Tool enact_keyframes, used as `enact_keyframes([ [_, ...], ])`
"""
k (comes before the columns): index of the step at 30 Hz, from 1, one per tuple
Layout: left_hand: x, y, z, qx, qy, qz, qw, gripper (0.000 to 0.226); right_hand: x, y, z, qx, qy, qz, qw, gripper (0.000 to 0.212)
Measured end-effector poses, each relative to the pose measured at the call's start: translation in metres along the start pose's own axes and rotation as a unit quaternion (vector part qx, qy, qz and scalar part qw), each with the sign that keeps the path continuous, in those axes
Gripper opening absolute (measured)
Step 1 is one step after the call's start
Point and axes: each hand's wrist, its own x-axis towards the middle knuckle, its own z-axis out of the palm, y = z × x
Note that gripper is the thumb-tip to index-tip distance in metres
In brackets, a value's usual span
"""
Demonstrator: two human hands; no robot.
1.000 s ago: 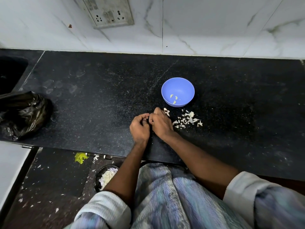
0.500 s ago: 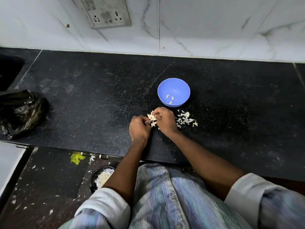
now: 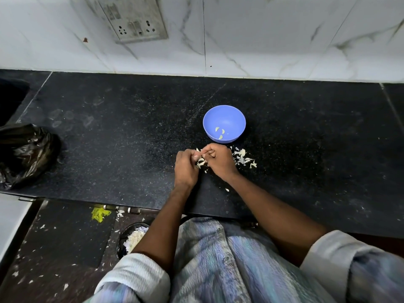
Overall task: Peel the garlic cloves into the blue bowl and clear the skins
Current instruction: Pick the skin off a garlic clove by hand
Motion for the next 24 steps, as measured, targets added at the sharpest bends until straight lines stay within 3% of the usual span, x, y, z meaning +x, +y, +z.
enact_keyframes([
  [3,-0.001,0.017,0.001,-0.07,0.012,0.034,0.997,0.032,-0.002,-0.004,-0.007,0.183,-0.043,0.105,0.976,0.007],
  [9,-0.003,0.027,0.007,-0.185,-0.014,-0.03,0.982,0.035,-0.01,0.009,-0.026,0.295,-0.041,0.138,0.945,0.008],
  [16,-0.008,0.038,0.025,-0.366,-0.015,-0.218,0.905,0.026,-0.01,0.011,-0.038,0.278,-0.04,0.127,0.951,0.022],
  [24,-0.001,0.044,0.033,-0.355,-0.017,-0.22,0.908,0.028,-0.005,0.02,-0.054,0.183,0.056,0.149,0.97,0.015],
])
